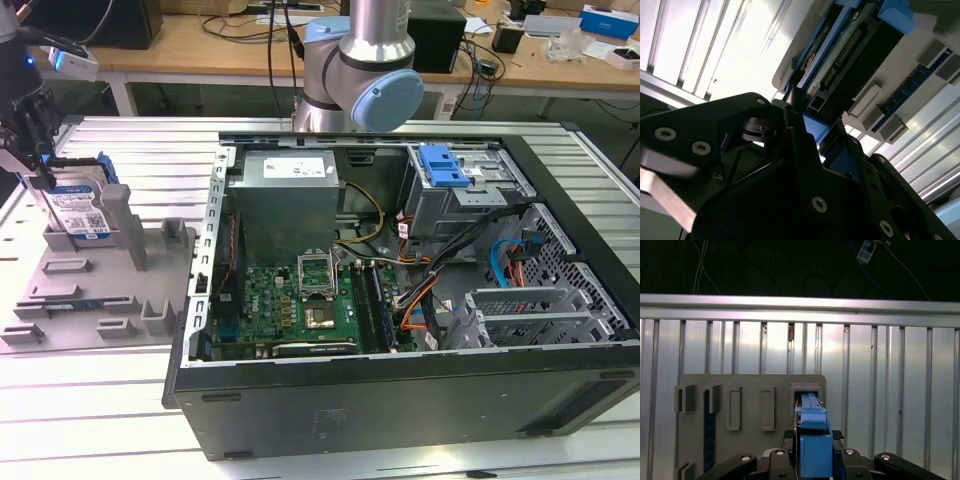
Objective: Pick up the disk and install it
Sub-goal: 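Pick up the disk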
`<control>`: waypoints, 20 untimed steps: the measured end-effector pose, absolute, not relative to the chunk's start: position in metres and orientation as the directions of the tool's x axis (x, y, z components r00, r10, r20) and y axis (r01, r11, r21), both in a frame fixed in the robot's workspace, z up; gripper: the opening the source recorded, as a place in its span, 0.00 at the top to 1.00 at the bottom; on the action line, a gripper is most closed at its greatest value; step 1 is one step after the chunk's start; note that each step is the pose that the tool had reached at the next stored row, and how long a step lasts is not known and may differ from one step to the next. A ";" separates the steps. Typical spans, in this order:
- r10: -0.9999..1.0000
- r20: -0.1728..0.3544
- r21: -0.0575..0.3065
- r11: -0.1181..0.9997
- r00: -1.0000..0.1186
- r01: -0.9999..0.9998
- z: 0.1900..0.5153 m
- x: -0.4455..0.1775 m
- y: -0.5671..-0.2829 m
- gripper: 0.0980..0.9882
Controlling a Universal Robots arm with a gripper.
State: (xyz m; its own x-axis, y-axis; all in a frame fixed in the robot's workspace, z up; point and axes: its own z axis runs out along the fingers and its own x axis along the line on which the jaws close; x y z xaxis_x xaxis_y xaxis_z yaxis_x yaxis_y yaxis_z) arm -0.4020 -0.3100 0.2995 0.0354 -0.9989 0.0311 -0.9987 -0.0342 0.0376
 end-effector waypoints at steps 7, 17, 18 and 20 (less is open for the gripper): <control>-0.999 0.031 0.038 -0.034 0.035 -0.999 0.299 -0.402 -0.310 0.70; -0.999 0.031 0.037 -0.034 0.035 -0.999 0.301 -0.402 -0.310 0.70; -0.999 0.031 0.037 -0.034 0.035 -0.999 0.302 -0.402 -0.310 0.70; -0.999 0.031 0.037 -0.034 0.035 -0.999 0.302 -0.402 -0.310 0.70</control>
State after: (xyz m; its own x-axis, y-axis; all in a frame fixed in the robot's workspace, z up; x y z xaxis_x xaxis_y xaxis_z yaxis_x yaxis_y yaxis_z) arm -0.4020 -0.3101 0.3023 0.0349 -0.9989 0.0310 -0.9987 -0.0337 0.0374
